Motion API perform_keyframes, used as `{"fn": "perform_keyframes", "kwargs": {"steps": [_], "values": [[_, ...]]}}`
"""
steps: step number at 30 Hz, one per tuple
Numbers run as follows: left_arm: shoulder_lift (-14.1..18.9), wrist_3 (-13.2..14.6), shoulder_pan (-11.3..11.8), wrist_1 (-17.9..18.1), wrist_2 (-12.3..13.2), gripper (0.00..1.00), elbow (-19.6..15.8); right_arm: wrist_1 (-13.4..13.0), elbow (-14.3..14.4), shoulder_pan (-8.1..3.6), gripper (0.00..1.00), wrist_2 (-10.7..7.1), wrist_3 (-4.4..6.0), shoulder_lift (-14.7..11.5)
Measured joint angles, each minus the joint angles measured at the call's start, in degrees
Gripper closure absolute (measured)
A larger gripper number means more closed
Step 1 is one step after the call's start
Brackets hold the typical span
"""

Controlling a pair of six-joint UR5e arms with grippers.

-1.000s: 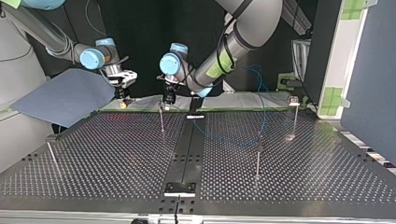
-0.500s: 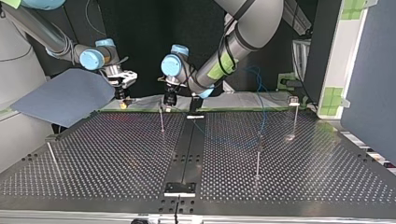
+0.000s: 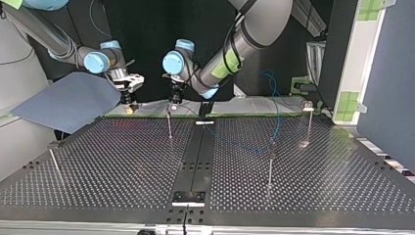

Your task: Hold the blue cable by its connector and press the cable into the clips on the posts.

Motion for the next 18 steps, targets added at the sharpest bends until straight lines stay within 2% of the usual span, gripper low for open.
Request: {"fn": "perform_keyframes", "kwargs": {"steps": [5, 11, 18], "values": [[0.0, -1.4, -0.2, 1.3, -1.2, 1.00, 0.0, 0.0, 0.0, 0.09, 1.00, 0.00, -0.10, 0.0], [0.0, -2.0, 0.4, 3.3, -1.0, 1.00, 0.0, -0.2, 0.0, 0.15, 1.00, 0.00, -0.17, 0.0], [-1.4, -3.2, 0.8, 3.8, -0.6, 1.00, 0.0, -0.2, 0.0, 0.11, 1.00, 0.00, -0.21, 0.1]]}}
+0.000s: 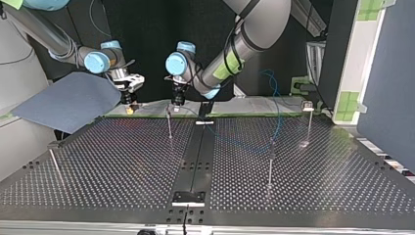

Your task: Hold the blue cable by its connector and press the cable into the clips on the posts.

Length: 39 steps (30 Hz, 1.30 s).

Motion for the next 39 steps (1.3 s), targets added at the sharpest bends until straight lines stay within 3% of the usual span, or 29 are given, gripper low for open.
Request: {"fn": "perform_keyframes", "kwargs": {"steps": [12, 20, 39], "values": [[-0.4, -1.2, 1.4, 1.6, 3.0, 1.00, 0.0, 0.0, -0.3, 0.01, 1.00, -0.02, -0.06, 0.1], [-0.4, -2.2, 3.0, 1.6, 5.0, 1.00, 0.0, 0.1, -0.8, 0.29, 1.00, -0.33, -1.17, 0.1], [-0.4, -2.3, 5.3, 0.5, 11.0, 1.00, 0.5, 0.0, -2.5, -0.08, 1.00, -0.44, -0.10, 0.2]]}}
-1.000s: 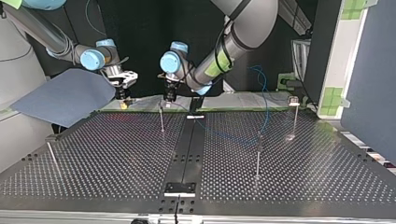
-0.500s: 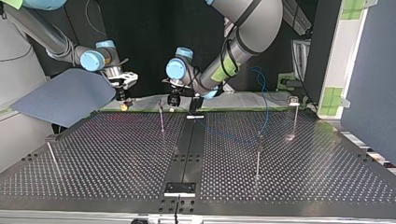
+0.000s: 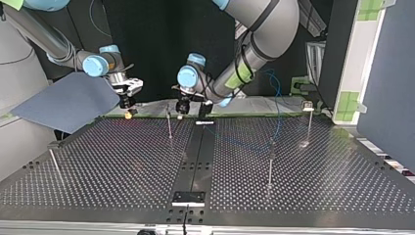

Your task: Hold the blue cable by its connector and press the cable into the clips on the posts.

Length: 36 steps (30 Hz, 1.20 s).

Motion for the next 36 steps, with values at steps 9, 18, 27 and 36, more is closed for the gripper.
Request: {"fn": "perform_keyframes", "kwargs": {"steps": [9, 18, 27, 36], "values": [[0.0, 0.0, 0.5, -1.7, 0.4, 1.00, 4.1, -0.1, -0.6, -0.04, 1.00, 0.03, -0.10, 1.0], [0.0, 0.1, 1.2, -2.0, 0.6, 1.00, 5.3, -0.1, -2.3, -0.09, 1.00, 0.00, 0.22, 2.3], [0.0, 0.5, 1.7, -2.1, 0.6, 1.00, 5.3, 0.1, -4.1, -0.18, 1.00, 0.00, 0.79, 2.6], [0.0, 1.7, 2.2, -2.2, -0.8, 1.00, 5.3, 0.3, -5.3, -0.38, 1.00, 0.00, 1.18, 2.7]]}}
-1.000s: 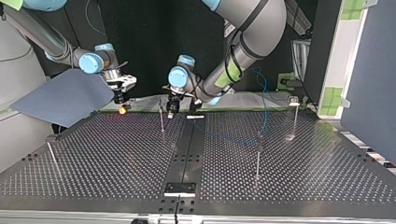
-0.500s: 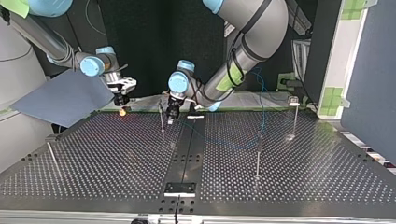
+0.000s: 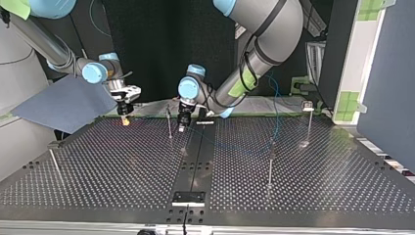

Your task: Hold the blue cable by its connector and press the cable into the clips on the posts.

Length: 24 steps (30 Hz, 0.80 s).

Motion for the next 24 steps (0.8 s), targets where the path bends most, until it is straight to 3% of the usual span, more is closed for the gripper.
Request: {"fn": "perform_keyframes", "kwargs": {"steps": [4, 6, 8, 9, 11, 12, 14, 24], "values": [[0.0, 0.4, 0.3, -0.1, -0.5, 1.00, 0.0, 0.1, -0.1, -0.03, 1.00, 0.00, 0.04, 0.1], [0.0, 1.1, 0.4, -0.2, -0.9, 0.95, 0.0, 0.2, -0.2, -0.09, 1.00, 0.00, 0.05, 0.1], [0.0, 2.0, 0.6, -0.5, -1.5, 0.73, 0.0, 0.2, -0.2, -0.17, 1.00, 0.00, 0.08, 0.1], [0.0, 2.4, 0.6, -0.8, -1.7, 0.73, 0.0, 0.2, -0.3, -0.21, 1.00, 0.00, 0.13, 0.1], [0.0, 3.5, 0.7, -1.7, -2.1, 0.43, 0.0, 0.2, -0.3, -0.30, 1.00, 0.00, 0.30, 0.1], [0.0, 4.0, 0.8, -2.0, -2.2, 0.43, 0.0, 0.2, -0.3, -0.33, 1.00, 0.00, 0.35, 0.1], [0.0, 5.0, 0.7, -3.0, -2.7, 0.02, 0.0, 0.2, -0.3, -0.36, 1.00, 0.00, 0.44, 0.1], [0.0, 10.1, -1.6, -8.0, -5.6, 0.00, 0.0, 0.2, -0.3, -0.97, 1.00, -1.66, 1.39, 0.3]]}}
